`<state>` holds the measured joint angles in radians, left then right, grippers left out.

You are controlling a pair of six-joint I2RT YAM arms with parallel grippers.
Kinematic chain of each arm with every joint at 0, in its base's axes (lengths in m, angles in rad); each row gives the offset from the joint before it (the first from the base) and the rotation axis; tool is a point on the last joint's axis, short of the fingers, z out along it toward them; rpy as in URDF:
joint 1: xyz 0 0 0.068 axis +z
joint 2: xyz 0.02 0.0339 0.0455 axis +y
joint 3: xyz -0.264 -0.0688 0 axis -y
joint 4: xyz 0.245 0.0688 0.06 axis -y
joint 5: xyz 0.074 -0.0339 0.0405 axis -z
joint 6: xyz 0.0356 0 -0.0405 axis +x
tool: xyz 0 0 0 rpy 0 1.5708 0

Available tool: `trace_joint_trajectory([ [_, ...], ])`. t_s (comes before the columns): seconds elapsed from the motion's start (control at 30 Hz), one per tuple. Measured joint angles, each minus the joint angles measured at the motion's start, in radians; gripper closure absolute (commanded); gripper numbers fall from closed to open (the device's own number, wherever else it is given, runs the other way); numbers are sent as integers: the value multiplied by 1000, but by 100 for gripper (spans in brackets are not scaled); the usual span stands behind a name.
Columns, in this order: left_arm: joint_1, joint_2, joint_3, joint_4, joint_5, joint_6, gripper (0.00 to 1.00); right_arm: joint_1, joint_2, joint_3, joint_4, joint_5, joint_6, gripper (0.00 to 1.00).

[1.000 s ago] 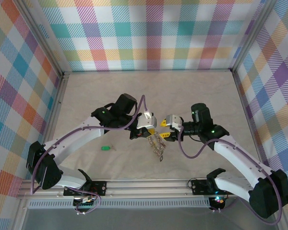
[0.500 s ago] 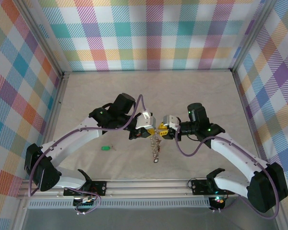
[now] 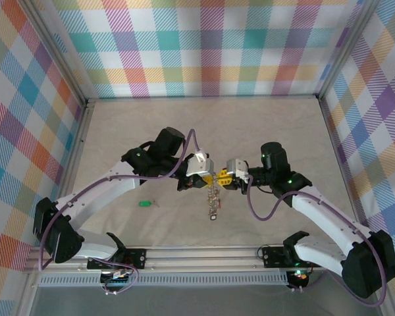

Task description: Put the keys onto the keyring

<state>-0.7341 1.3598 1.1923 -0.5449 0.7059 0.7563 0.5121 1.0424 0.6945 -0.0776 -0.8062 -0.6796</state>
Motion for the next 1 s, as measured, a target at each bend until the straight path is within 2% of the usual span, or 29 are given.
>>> trace_joint_trajectory([
  [0.27, 4, 0, 0, -10, -13, 18, 100, 0, 42, 10, -5, -15, 51, 90],
  [0.47, 10, -4, 0, -14, -53, 50, 100, -6, 157, 65, -21, -48, 260, 87],
  [0.63, 10, -10, 0, -12, -84, 57, 100, -8, 185, 71, -22, -101, 388, 79],
  [0.73, 11, -17, -1, -11, -91, 61, 100, -8, 154, 66, -25, -126, 387, 74],
  [0.83, 18, -29, -1, -10, -88, 68, 100, -9, 77, 45, -29, -124, 343, 63],
  [1.0, 31, -40, -1, -11, -69, 72, 100, 15, -51, 10, -44, -21, 173, 60],
])
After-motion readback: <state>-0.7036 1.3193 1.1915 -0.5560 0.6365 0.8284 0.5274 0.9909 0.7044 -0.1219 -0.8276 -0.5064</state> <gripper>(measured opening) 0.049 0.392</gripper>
